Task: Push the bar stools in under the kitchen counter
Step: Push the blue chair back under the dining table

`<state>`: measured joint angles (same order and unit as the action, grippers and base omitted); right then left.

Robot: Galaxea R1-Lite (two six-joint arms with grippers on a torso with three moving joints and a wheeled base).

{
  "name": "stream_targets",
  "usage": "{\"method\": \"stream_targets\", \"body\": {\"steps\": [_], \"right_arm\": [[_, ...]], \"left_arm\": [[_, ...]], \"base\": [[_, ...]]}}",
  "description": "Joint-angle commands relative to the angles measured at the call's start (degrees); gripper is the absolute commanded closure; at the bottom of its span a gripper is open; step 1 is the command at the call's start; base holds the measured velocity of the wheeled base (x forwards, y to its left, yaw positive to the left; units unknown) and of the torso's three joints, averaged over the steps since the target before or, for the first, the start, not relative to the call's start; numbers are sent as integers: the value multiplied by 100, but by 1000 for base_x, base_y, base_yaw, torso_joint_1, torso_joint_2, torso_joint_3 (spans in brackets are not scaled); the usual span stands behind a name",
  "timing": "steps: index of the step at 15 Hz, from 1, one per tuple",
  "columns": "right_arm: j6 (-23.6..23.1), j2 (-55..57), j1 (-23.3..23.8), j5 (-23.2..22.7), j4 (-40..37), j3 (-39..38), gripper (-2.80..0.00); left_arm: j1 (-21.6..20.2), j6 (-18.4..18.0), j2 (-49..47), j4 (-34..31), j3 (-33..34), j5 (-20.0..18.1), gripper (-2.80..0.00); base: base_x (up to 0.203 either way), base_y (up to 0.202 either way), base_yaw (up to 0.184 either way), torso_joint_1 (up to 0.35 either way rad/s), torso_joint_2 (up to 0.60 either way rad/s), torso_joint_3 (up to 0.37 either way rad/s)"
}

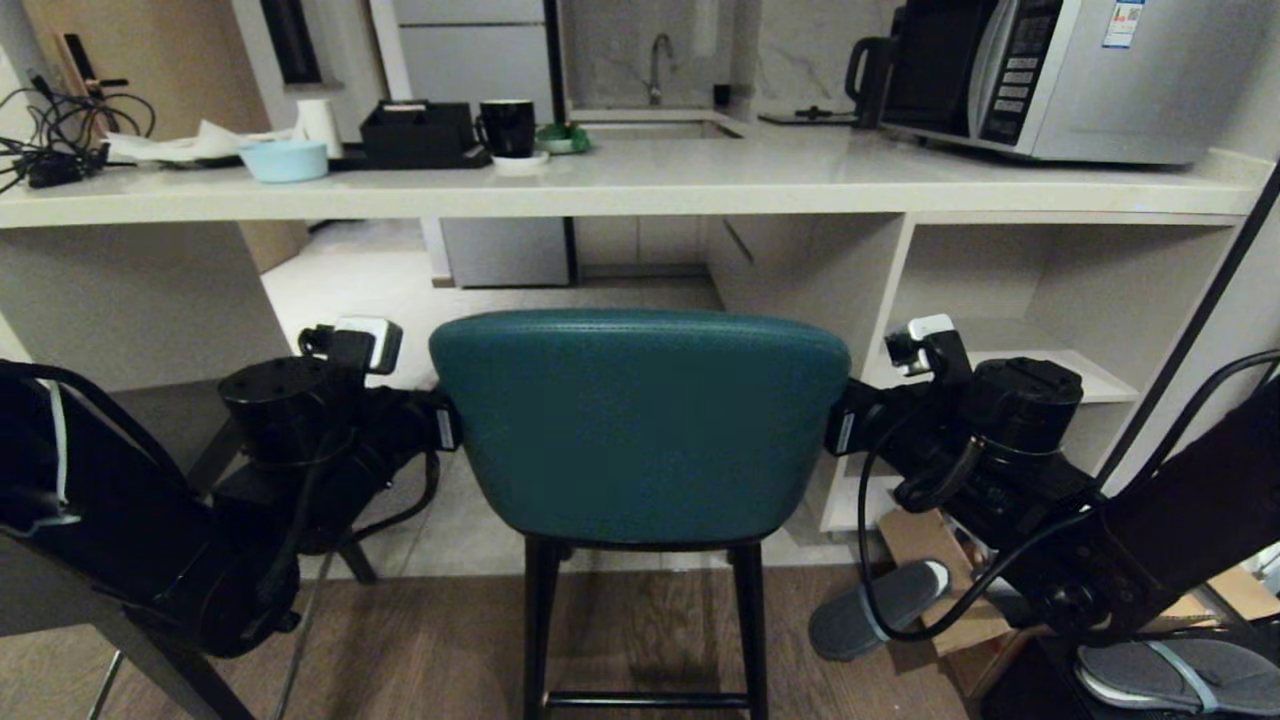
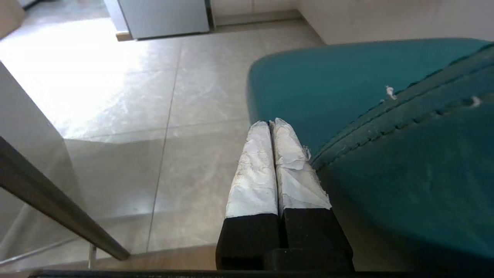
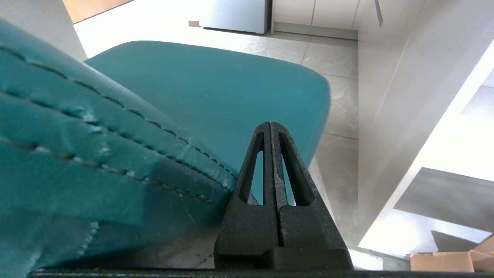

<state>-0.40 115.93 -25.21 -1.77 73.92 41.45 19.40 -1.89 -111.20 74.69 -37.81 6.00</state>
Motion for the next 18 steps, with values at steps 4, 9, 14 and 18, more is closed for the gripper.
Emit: {"method": "stream_targets", "body": {"steps": [4, 9, 14, 18], "right_arm": [[5, 97, -116, -16, 70, -15, 0], [-4, 70, -116, 107, 78, -32, 0], [-29, 79, -133, 107, 78, 12, 0], [-48, 88, -168, 113, 78, 3, 0]], "left_arm": [[44, 12, -31, 221, 234, 8, 0], [55, 5, -77, 423, 301, 23, 0], [29, 14, -86, 423, 424, 24, 0], [47, 5, -95, 432, 573, 24, 0]], "base": [[0, 0, 0, 0, 0, 0], [0, 0, 0, 0, 0, 0], [56, 0, 0, -6, -4, 5], [192, 0, 0, 2, 1, 1]]}}
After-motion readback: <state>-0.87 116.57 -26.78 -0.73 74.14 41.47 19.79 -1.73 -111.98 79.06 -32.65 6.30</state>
